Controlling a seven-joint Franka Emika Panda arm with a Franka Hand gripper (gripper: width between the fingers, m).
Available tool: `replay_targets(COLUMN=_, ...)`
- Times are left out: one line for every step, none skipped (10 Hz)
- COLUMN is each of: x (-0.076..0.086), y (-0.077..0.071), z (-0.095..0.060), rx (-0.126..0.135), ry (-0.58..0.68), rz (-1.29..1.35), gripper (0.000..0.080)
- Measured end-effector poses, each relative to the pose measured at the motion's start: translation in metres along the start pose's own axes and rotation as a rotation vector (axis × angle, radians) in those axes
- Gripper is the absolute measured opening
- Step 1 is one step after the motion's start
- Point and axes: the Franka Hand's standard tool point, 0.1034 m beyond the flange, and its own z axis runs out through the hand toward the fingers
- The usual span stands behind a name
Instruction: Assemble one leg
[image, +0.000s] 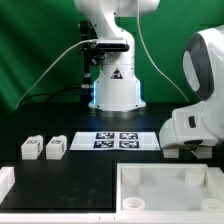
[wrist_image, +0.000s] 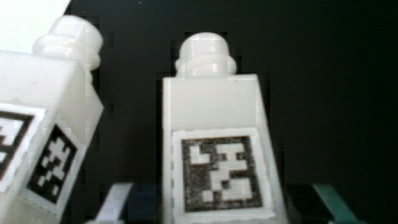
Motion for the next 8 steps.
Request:
replay_targets(x=0.000, y=0.000, z=0.000, rx=0.000, ry=0.000, rz=0.000, gripper=0.0294)
replay_targets(x=0.000, y=0.000, z=0.000, rx=0.000, ry=0.000, rz=0.000, gripper=0.0294)
replay_targets(x=0.001, y=0.000, z=-0.001, rx=0.000, ry=0.006, rz=-0.001, gripper=0.0294)
replay_targets(x=0.003, y=-0.001, z=-0.010, rx=0.000, ry=0.044, rz=-0.007, gripper=0.0294)
replay_targets(x=-0.002, y=0.001, z=-0.022, rx=0.002, ry=0.054, rz=-0.027, gripper=0.0294)
replay_targets(x=-0.004, y=0.007, z=-0.044, rx=0.011, ry=0.099, rz=-0.039, gripper=0.0294)
replay_targets(x=-0.007, y=0.012, z=-0.070, rx=0.019, ry=0.211, rz=-0.044, gripper=0.0294)
replay_targets(x=-0.018, y=0.019, z=-0.092, rx=0.017, ry=0.327, rz=-0.052, gripper=0.0294)
